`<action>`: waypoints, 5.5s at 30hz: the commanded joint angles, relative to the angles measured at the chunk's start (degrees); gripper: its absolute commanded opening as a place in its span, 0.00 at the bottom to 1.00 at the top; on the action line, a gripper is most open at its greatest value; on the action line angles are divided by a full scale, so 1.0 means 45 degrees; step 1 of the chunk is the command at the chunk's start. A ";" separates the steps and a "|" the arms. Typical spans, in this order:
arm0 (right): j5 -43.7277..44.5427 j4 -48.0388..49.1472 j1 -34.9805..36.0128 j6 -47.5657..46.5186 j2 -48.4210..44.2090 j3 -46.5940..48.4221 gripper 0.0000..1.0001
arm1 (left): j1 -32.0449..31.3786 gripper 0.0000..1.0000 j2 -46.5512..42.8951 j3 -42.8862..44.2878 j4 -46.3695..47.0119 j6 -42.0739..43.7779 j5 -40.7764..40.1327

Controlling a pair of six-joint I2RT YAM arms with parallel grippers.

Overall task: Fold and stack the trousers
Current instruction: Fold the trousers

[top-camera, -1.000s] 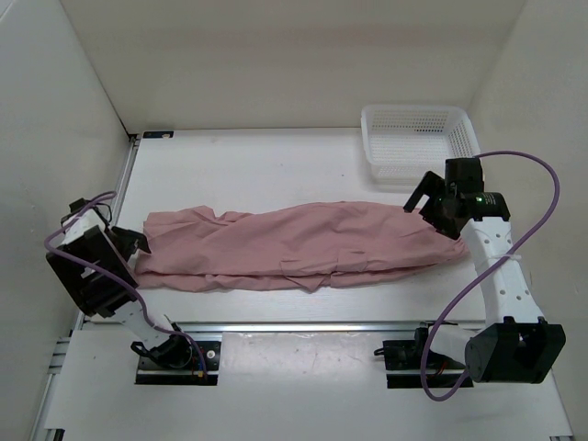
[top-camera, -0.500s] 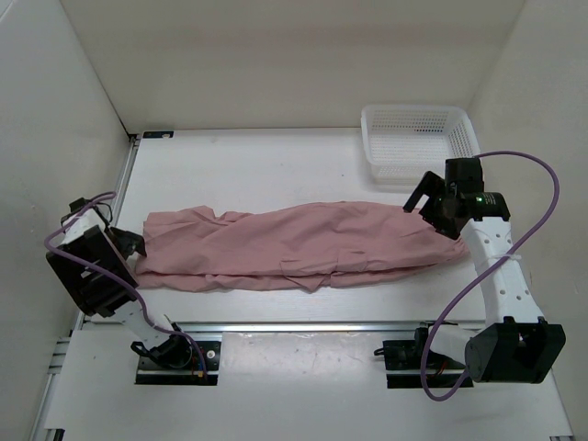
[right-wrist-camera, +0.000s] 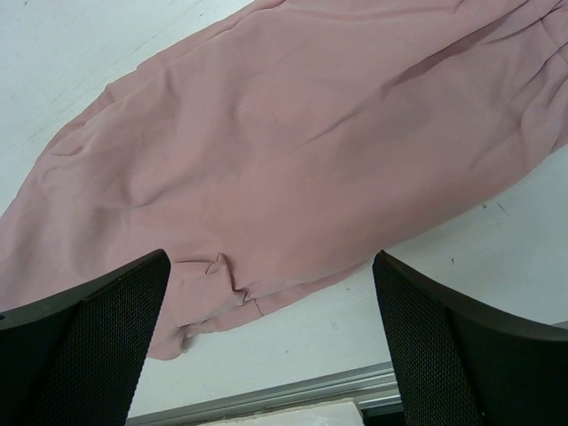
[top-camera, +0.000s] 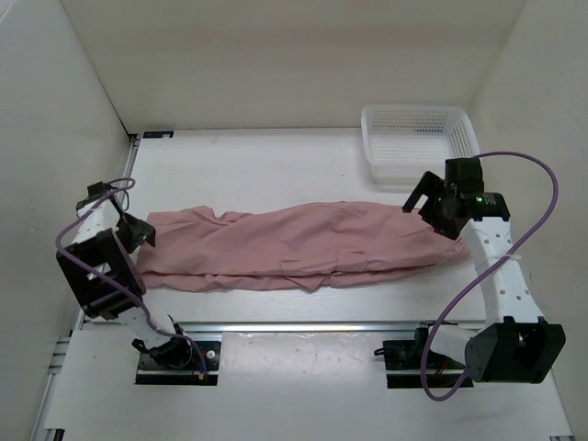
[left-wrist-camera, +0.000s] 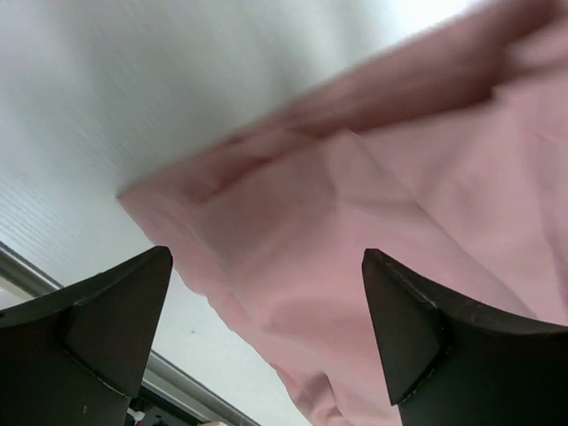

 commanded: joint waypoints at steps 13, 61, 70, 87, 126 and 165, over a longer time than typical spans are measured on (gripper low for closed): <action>-0.1094 0.0988 -0.0064 0.0239 0.0053 -0.0783 0.98 | -0.4287 0.10 -0.2052 0.0373 0.0307 -0.1365 0.1518; 0.0273 0.0208 -0.0572 -0.0855 0.0443 0.0076 1.00 | -0.0642 0.91 0.4744 0.4926 -0.0807 -0.0333 0.1613; 0.0019 0.0092 -0.0572 -0.0855 0.0678 0.0193 1.00 | -0.0642 0.81 0.6035 0.5102 -0.0670 -0.0216 0.1634; 0.0273 -0.0046 -0.0572 -0.0719 0.0210 0.0193 1.00 | -0.2651 0.10 0.1898 0.8185 -0.2621 0.0914 -0.0182; -0.0215 0.0188 -0.0689 -0.0482 -0.1901 -0.1662 1.00 | -1.6717 0.93 0.7698 1.1999 -0.5047 -0.0255 -0.1415; 0.0252 0.0071 -0.0689 -0.0601 -0.2018 -0.1779 1.00 | -1.5623 0.11 0.5062 1.2269 -0.4479 0.1074 0.1321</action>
